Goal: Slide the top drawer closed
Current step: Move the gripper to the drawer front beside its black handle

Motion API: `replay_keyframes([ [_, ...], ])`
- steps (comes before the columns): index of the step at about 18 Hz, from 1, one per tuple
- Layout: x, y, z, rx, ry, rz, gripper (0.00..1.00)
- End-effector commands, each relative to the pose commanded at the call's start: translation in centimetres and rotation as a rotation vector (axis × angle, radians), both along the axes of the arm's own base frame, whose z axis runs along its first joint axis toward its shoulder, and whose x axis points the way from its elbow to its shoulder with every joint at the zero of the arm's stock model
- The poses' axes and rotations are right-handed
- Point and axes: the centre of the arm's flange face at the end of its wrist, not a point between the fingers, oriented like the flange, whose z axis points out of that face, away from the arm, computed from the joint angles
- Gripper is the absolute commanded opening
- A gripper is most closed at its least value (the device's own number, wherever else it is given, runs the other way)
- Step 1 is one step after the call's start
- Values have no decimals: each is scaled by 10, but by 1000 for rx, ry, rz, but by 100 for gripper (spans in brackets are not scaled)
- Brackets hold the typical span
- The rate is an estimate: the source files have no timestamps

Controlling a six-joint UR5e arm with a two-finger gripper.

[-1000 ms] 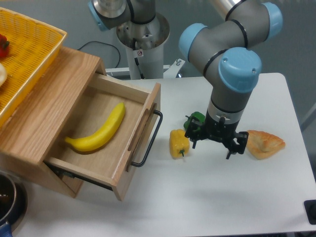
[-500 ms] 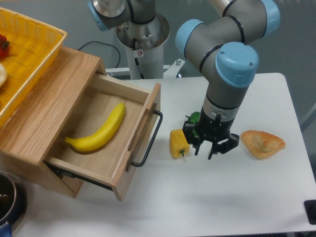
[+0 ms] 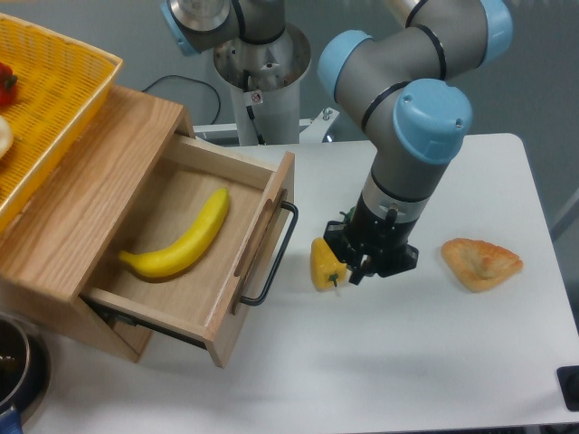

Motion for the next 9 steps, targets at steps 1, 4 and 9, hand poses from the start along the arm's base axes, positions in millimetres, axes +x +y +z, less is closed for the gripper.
replay_keyframes([
  [1,6,3,1,-1,-5,-9,14],
  [4,19,5,9,12,-12,-21,14],
  [9,39,13,12,10,-36,-44,14],
])
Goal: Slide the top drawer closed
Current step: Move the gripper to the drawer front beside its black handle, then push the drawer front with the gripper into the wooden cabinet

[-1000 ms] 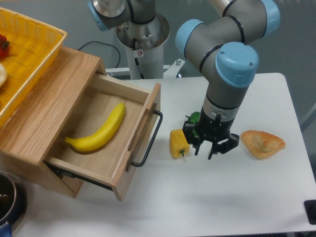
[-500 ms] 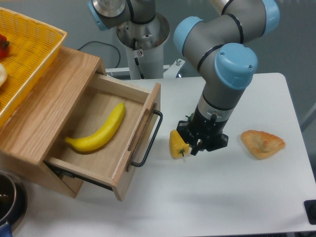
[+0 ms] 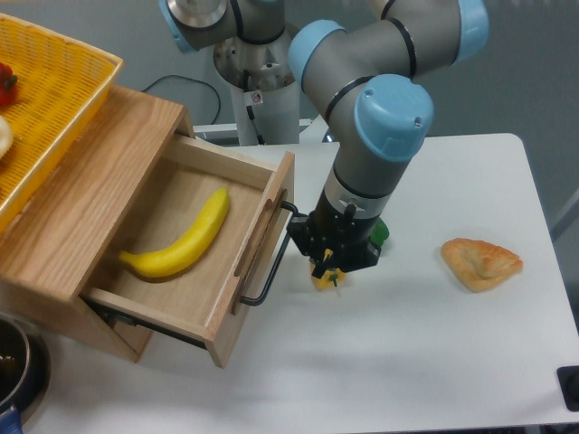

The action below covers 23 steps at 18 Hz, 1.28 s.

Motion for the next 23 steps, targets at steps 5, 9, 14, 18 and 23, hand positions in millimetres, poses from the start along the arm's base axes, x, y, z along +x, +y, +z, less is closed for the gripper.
replay_keyframes([
  [5,12,8,-3,-7,-10,9,15],
  [9,18,13,-3,-10,-12,16,15],
  [14,29,22,-2,-12,-13,23,15],
  [18,37,29,-1,-12,-13,37,15],
  [23,48,35,4,3,0,48,15],
])
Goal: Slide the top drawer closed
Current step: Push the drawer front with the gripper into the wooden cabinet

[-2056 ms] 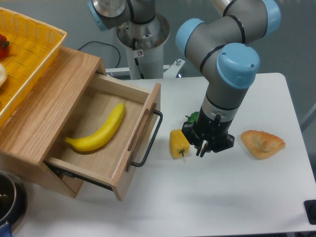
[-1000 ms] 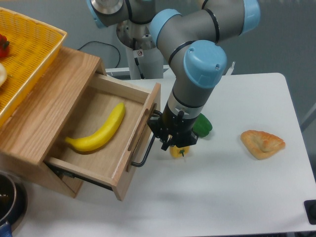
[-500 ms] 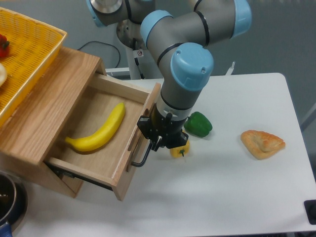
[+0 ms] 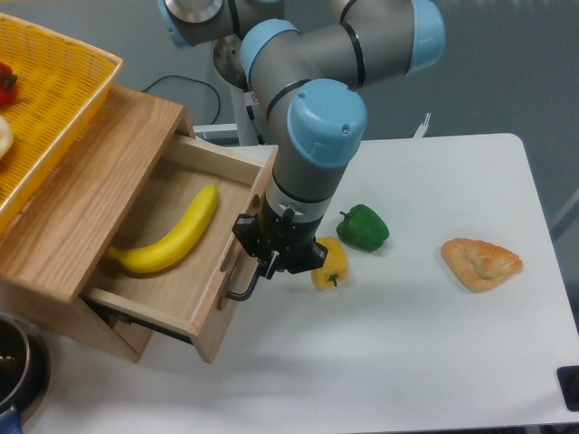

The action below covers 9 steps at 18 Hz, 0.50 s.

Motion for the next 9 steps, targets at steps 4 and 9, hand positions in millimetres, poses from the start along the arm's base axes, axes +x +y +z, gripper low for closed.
replay_keyframes([
  [4,7,6,1,6,5,-3,15],
  [9,16,11,0,2,7,-13,15],
])
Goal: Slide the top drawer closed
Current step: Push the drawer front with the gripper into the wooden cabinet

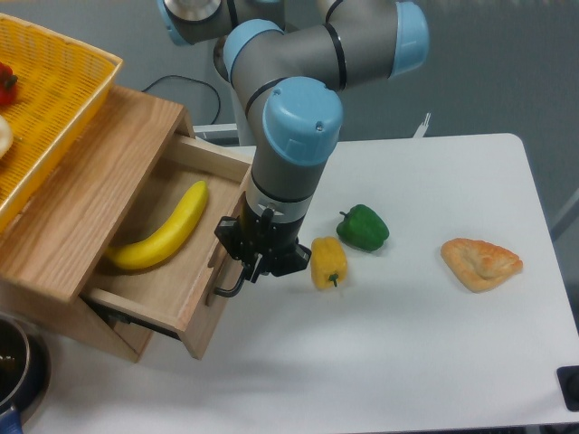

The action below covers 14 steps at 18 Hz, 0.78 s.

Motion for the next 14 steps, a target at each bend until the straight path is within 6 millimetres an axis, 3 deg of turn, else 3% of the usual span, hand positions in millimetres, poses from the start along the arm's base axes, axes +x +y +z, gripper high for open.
replay_keyframes([
  [14,34,17,-14,-11,-8,-39,15],
])
